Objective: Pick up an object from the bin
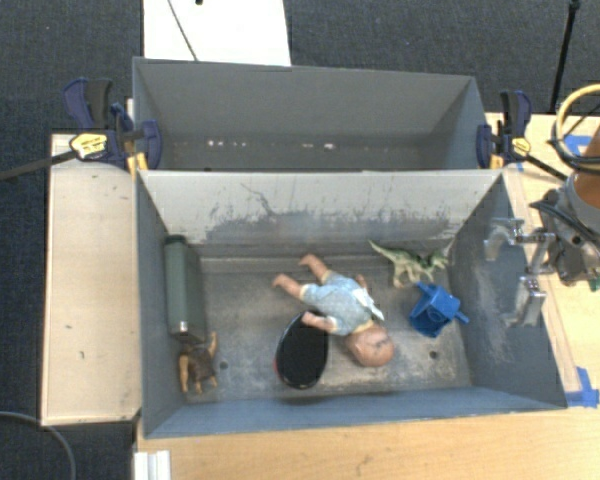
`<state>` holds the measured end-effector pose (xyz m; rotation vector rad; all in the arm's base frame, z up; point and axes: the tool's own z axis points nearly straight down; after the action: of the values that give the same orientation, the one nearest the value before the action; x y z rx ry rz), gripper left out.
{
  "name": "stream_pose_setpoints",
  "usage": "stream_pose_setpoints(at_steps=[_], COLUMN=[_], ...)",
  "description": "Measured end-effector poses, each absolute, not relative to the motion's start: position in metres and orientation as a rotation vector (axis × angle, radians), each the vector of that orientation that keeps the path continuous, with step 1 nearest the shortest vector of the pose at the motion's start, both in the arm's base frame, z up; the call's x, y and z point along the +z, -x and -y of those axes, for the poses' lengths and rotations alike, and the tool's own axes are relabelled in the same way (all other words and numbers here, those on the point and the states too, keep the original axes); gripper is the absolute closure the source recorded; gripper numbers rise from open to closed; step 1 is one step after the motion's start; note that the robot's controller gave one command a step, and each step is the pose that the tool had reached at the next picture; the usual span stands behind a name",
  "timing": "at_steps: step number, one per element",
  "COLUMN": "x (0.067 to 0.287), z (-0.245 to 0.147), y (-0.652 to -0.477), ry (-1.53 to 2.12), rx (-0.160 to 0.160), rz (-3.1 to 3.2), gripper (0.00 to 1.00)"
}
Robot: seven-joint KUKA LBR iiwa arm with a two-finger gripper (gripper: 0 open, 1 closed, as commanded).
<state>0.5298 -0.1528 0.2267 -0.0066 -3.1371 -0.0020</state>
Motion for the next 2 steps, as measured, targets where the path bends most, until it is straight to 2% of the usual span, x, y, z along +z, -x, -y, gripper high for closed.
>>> stream_pose_setpoints(at_steps=[1, 2], x=[0.231, 0.18], z=[0.152, 0.146], y=[-0.531, -0.524], ry=[-0.001, -0.085], rx=[0.002, 0.004], rz=[3.145, 3.15], gripper=[0.0, 0.0])
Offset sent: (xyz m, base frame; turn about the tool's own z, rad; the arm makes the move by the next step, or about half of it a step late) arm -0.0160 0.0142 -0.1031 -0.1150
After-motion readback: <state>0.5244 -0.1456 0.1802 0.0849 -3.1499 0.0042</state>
